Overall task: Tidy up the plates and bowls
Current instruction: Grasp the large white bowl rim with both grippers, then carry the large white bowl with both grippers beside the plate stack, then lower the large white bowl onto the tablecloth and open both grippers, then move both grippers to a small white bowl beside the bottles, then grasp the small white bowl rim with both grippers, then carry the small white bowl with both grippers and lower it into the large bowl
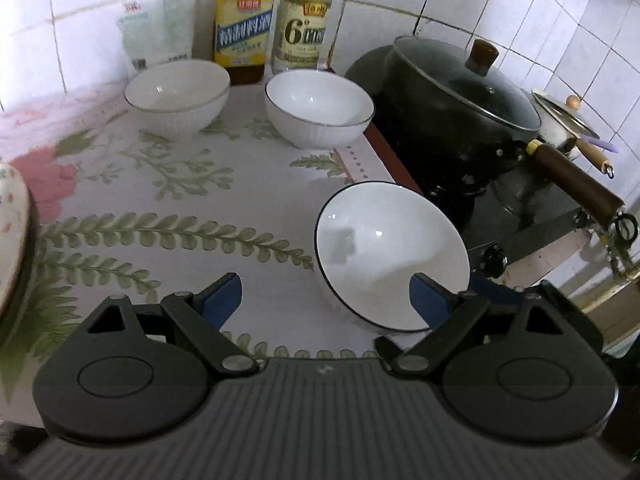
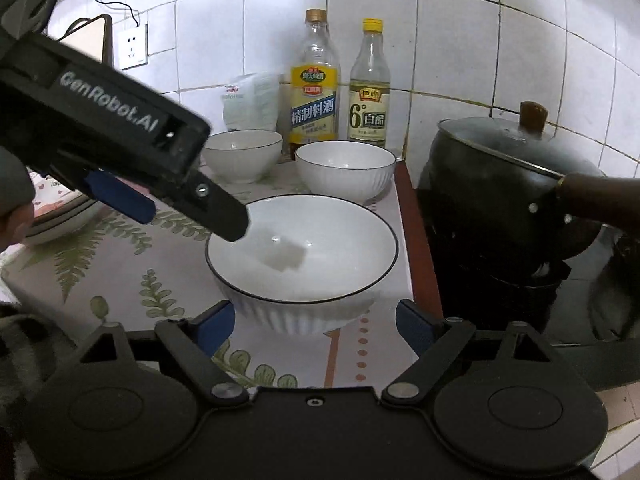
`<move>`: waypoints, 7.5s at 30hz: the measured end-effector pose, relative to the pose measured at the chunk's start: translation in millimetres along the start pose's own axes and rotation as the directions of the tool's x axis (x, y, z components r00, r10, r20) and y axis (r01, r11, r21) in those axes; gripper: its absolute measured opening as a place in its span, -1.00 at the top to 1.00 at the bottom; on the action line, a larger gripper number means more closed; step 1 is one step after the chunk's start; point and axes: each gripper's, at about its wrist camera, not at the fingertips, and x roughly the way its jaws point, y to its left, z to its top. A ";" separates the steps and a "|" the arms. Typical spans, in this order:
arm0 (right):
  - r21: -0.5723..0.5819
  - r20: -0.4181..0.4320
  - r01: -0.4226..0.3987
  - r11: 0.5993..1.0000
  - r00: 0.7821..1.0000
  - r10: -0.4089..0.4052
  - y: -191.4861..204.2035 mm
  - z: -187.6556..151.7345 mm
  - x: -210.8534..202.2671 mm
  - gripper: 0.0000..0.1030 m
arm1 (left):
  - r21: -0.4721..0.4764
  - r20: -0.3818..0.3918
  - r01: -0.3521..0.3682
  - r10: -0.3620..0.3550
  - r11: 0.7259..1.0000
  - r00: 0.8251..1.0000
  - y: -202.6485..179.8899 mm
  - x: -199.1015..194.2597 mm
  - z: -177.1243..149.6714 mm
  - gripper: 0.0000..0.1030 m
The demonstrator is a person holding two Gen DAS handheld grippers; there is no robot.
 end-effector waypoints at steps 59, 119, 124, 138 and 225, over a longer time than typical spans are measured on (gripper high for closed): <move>-0.229 0.045 -0.175 0.957 0.981 0.191 117.1 75.0 15.2 -0.84 | -0.129 0.033 -0.088 0.093 0.988 0.995 99.8 -80.1 5.9 0.66; 0.197 -0.066 -0.146 0.969 0.985 0.162 61.8 119.3 -45.9 -0.83 | -0.074 -0.057 -0.162 0.158 0.984 0.986 108.6 -116.2 23.0 -0.06; 0.215 -0.027 -0.130 0.968 0.990 0.139 53.3 132.9 -74.1 -0.82 | -0.032 -0.037 -0.149 0.148 0.988 0.988 90.9 -131.5 28.5 -0.23; 0.258 0.018 -0.133 0.957 0.991 0.133 5.1 171.8 -71.1 -0.12 | 0.043 0.033 -0.099 0.097 0.994 0.995 30.9 -132.7 83.0 -0.33; 0.499 -0.237 0.032 0.866 0.966 0.100 25.7 153.6 -11.5 0.52 | -0.097 0.014 -0.156 0.158 0.983 0.987 48.1 -106.3 57.8 0.75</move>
